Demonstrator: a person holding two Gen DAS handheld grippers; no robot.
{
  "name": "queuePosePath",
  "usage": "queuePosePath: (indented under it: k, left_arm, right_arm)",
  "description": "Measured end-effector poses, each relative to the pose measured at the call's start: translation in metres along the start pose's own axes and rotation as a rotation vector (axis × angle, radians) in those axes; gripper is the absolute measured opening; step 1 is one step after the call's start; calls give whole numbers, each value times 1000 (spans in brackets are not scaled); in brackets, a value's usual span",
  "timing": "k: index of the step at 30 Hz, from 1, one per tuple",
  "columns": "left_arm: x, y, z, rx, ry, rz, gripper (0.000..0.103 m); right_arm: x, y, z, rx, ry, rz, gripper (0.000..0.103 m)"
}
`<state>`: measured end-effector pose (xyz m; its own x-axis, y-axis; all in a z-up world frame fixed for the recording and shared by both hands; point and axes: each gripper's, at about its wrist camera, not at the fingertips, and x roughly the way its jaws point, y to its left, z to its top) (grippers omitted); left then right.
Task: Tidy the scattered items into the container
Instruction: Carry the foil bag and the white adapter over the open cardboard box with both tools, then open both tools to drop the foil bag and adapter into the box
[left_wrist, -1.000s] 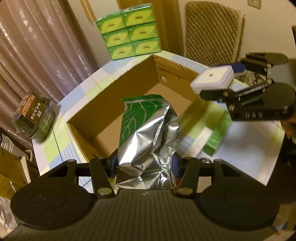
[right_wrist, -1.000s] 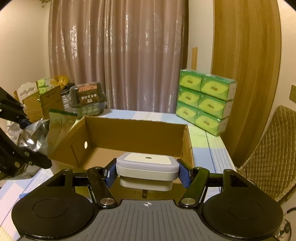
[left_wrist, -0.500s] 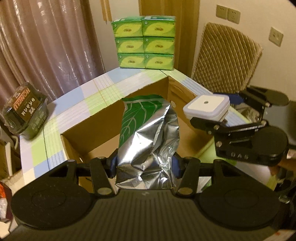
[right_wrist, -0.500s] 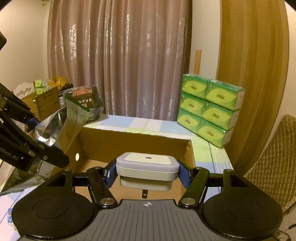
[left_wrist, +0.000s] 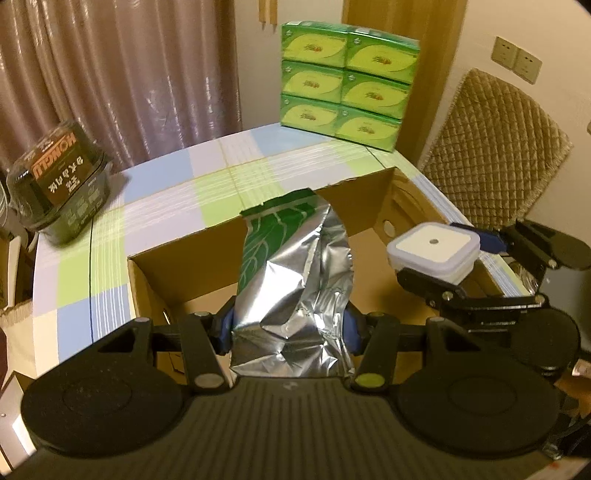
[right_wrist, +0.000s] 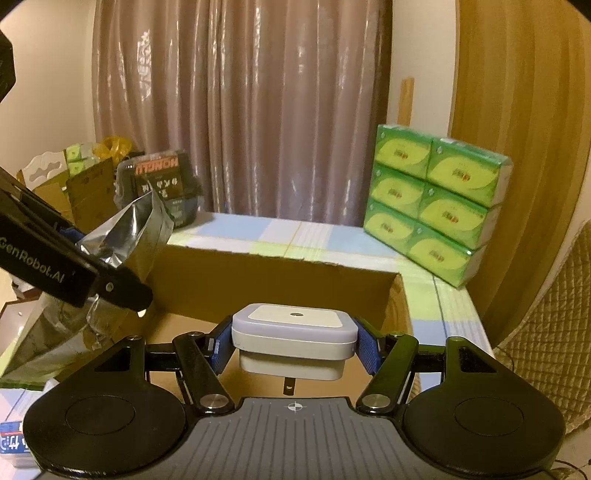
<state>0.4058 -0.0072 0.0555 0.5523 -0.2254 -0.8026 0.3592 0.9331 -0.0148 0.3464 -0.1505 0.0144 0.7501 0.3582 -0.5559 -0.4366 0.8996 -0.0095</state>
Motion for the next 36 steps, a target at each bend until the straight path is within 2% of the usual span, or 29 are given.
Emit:
queuePosePath:
  k: [4, 9, 18, 21, 25, 28, 36]
  left_arm:
    - [9, 5, 0, -23, 7, 6, 51]
    - [10, 7, -3, -37, -15, 50, 60]
    - [-4, 5, -17, -20, -36, 59, 63]
    - [-6, 2, -25, 12, -30, 71, 63]
    - [-8, 4, -32, -1, -23, 71, 63]
    - [-10, 6, -36, -10, -19, 71, 63]
    - [-17, 9, -48, -30, -17, 71, 64]
  right_arm:
    - [8, -1, -3, 5, 14, 1, 63]
    - [15, -4, -5, 14, 26, 0, 63]
    - [17, -3, -8, 21, 40, -2, 63]
    - [17, -1, -9, 18, 41, -1, 63]
    - [16, 1, -9, 17, 33, 7, 63]
    - [13, 5, -9, -3, 27, 12, 76]
    - [8, 8, -10, -19, 33, 1, 77]
